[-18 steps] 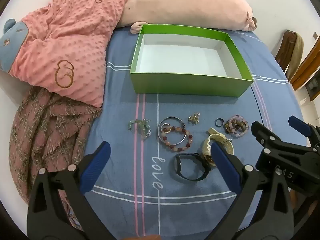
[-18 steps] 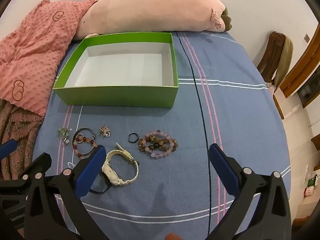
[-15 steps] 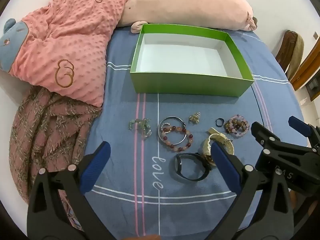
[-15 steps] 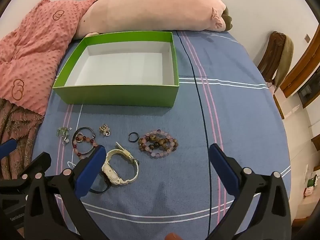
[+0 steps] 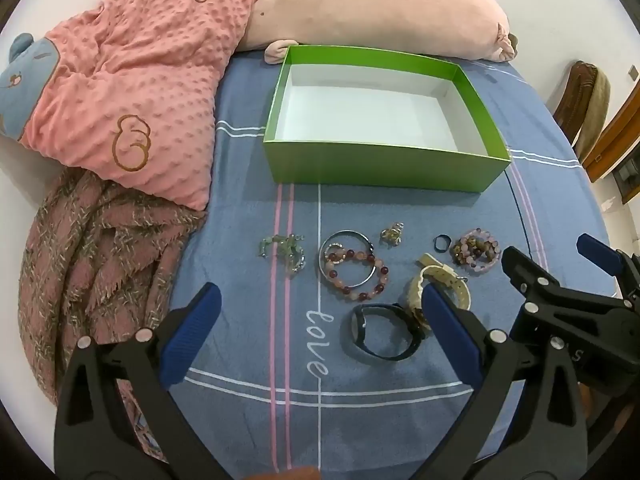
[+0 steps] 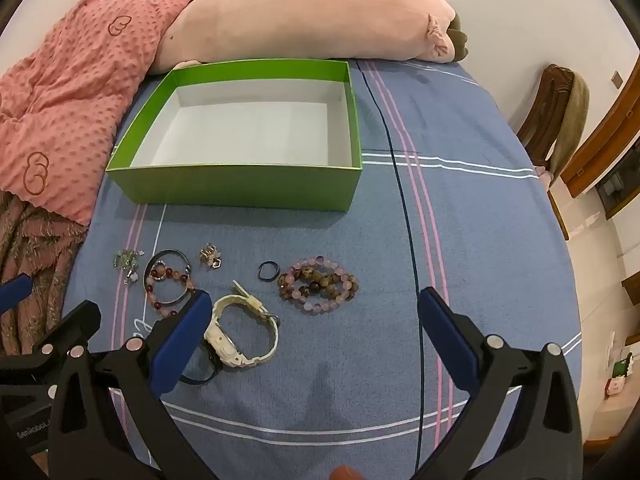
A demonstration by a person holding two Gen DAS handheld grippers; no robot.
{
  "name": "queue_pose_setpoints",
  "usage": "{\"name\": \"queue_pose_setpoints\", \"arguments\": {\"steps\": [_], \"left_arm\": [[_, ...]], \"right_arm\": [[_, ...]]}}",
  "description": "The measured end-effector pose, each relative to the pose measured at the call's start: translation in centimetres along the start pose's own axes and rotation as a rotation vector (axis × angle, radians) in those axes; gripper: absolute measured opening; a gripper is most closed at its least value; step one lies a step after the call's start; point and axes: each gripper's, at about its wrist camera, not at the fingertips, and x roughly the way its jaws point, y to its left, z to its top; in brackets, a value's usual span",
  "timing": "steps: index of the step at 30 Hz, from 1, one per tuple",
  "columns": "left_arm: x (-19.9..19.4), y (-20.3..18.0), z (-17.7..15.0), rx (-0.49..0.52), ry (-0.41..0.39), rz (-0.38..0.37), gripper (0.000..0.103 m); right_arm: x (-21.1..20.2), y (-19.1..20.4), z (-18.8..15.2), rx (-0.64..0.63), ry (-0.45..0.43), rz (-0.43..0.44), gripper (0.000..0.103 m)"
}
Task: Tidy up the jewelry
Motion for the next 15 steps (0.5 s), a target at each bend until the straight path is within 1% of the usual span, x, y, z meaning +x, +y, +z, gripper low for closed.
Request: {"name": "queue_pose_setpoints", "arguments": {"steps": [2,3,5,13,15], "left_arm": [[0.0,0.0,-0.1,0.002,-0.001,0.0,0.101],[0.0,0.1,-0.1,0.003,-0.001,-0.001,0.101],[0.0,0.5,-0.1,-0.005,0.002,0.003,0.101],[0.1,1.3,-0.6,-0.002,0.004,0.0,0.101],[0.1,0.6,-0.3,-0.006,0.005,0.005,0.101]], "right_arm": [[0.0,0.0,-0.1,0.0,0.0,-0.001,0.102],[-0.1,-0.1,0.6,-0.002,0.006,0.0,0.102],[-0.1,-0.1,0.6,-0.002,0.006,0.0,0.102],[0.1,0.1,0.0,-0.008,0.008,-0.007,0.102],[0.2,0.1,0.0,-0.009,0.01,-0.007,0.102]]}}
